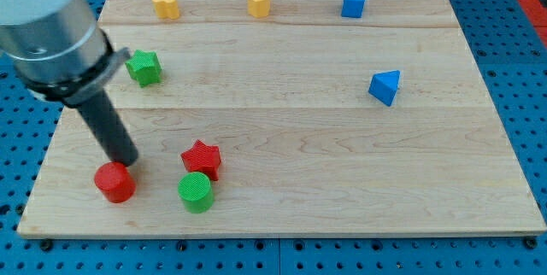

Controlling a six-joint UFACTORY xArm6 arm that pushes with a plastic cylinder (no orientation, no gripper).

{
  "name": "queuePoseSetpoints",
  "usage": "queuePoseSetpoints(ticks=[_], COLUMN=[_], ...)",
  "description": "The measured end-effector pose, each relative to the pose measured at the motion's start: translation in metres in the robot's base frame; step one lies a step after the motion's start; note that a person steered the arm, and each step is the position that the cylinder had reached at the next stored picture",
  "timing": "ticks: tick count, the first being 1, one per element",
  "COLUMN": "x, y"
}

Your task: Slide the red circle into the green circle

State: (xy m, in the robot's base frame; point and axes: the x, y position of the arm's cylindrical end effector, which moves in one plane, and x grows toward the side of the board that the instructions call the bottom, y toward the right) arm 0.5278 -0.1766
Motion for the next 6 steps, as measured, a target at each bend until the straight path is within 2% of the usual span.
queuePoseSetpoints(ticks=[1, 2, 3, 6], x=[-0.003, 0.016, 0.032, 0.036], y=[-0.074, -0.088, -0.077, 0.102])
